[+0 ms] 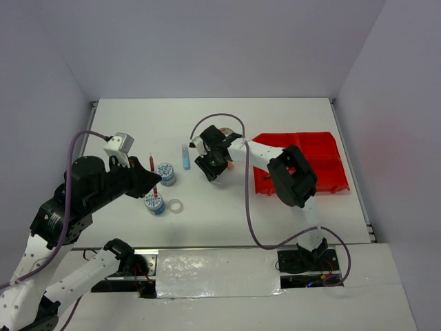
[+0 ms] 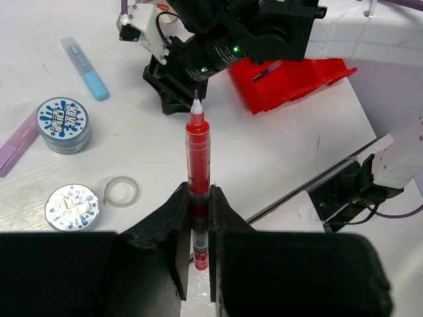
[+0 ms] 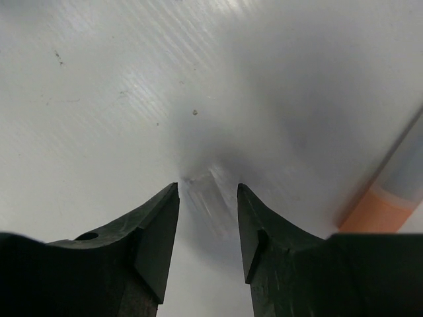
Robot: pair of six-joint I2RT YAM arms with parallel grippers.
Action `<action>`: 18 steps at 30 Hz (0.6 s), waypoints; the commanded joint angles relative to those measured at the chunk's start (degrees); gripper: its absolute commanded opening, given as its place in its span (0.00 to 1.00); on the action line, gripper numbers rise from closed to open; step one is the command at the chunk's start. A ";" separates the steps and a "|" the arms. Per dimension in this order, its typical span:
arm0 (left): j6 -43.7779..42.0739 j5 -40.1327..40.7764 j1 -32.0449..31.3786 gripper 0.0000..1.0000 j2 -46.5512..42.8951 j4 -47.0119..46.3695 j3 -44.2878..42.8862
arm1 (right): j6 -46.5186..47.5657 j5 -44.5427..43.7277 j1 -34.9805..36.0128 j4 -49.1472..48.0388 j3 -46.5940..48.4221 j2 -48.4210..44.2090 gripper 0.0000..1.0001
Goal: Sort the stationery into containers
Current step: Close the pen cap on the pen.
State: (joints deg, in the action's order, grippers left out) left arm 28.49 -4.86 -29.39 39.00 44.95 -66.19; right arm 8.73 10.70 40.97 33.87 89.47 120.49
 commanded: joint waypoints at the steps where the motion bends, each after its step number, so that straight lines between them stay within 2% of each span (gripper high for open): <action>1: -1.33 -1.73 0.21 0.00 0.20 -2.59 0.36 | -0.83 -2.61 -0.28 0.41 1.41 -4.29 0.48; 4: -1.33 -2.08 0.21 0.00 0.28 -2.50 0.36 | 2.77 -5.33 -0.28 1.81 0.45 -4.38 0.48; 9: -1.33 -3.13 0.21 0.00 0.37 -2.50 0.28 | 8.57 -3.41 -0.28 1.03 -3.24 -5.17 0.47; 13: -1.42 -3.40 0.21 0.00 0.02 -2.76 0.54 | 9.81 -0.25 0.51 -1.17 -6.23 -5.70 0.47; 18: -1.24 -3.75 0.21 0.00 0.20 -2.85 0.98 | 9.99 -0.15 1.39 -1.44 -5.28 -4.39 0.46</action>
State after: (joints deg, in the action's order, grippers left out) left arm 28.45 -7.35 -29.39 39.27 44.86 -65.56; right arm 17.50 9.08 41.47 33.69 83.99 117.36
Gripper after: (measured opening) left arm 0.224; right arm 0.464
